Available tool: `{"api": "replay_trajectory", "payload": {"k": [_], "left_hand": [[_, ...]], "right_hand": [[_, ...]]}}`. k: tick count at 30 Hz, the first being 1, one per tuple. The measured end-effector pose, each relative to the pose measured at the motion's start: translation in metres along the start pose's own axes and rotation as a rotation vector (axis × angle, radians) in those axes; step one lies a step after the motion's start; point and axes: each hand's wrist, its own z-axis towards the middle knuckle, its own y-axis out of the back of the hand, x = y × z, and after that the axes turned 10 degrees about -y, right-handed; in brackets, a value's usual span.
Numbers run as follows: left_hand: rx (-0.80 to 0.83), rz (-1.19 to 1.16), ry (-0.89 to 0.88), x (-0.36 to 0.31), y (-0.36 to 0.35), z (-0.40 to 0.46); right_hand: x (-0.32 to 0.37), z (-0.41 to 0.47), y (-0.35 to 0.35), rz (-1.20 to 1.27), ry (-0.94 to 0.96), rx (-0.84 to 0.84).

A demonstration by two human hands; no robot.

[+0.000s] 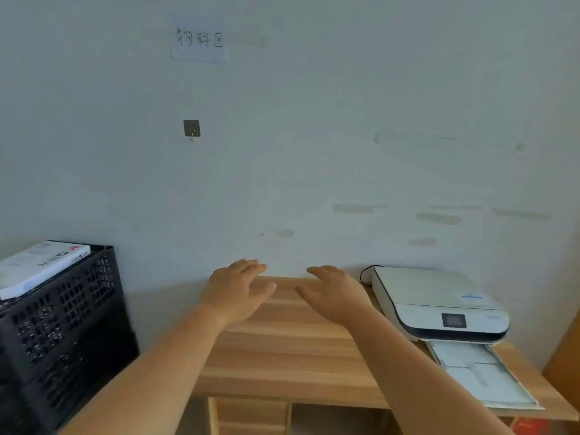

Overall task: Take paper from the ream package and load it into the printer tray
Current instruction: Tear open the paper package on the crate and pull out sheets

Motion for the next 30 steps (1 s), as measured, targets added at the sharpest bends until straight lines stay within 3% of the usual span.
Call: {"api": "replay_trajectory", "payload": {"k": [16, 30], "left_hand": [[0.071, 0.022, 0.214, 0.145, 0.023, -0.029], [0.036, -0.089, 0.28, 0.286, 0.049, -0.077]], "right_hand": [[0.118, 0.071, -0.112, 0.036, 0.15, 0.185], [0.248, 0.087, -0.185, 0.026, 0.148, 0.192]]}}
